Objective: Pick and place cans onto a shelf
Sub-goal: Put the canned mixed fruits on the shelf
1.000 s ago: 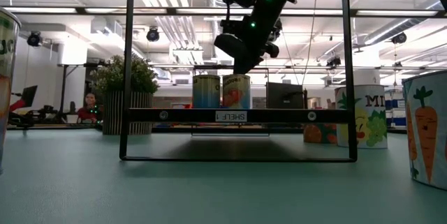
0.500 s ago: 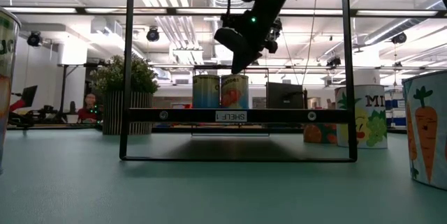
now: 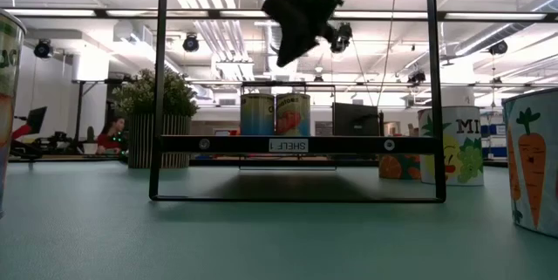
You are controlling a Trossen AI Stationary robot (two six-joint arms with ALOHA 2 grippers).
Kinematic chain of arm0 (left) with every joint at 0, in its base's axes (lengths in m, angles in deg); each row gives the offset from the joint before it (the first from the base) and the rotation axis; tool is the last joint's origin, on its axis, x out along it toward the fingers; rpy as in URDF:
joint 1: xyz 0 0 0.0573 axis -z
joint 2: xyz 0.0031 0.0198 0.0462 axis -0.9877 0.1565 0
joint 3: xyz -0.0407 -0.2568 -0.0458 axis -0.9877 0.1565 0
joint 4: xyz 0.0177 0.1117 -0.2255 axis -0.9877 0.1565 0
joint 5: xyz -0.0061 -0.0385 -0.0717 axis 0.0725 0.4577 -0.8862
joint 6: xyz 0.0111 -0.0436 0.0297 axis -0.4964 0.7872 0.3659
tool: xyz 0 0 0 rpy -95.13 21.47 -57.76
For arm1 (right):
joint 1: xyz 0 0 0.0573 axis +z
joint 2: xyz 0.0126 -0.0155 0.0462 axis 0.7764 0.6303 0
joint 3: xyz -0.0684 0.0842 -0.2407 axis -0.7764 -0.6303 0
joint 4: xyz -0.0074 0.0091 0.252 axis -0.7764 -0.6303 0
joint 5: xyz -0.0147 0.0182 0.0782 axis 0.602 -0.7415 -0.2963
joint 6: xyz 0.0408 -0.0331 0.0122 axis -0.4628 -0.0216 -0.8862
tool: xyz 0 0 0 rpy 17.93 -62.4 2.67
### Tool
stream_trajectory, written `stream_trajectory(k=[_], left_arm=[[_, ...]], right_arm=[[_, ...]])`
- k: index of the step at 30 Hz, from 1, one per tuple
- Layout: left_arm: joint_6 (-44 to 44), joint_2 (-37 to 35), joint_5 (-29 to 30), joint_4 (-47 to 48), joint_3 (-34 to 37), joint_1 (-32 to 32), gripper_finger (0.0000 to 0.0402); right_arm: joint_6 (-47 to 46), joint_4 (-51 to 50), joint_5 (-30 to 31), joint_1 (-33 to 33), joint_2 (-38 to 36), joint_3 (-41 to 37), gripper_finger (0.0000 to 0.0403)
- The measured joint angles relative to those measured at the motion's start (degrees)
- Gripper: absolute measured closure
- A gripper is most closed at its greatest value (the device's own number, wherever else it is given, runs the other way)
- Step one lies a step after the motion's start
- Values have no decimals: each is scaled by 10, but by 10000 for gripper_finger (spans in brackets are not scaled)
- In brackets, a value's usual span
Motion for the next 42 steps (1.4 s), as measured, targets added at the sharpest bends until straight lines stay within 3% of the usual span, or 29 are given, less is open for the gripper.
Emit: stream_trajectory(k=[10,18,32,42], left_arm=[[0,0,0,0,0,0,402],[4,2,0,0,0,0,402],[10,17,0,-19,1,0,402],[38,37,1,-29,-1,0,402]], right_arm=[[-23,-64,0,76,-39,7,394],[-68,-75,0,122,-81,-40,394],[-228,-64,52,190,-254,-265,394],[-241,63,89,248,-361,-439,394]])
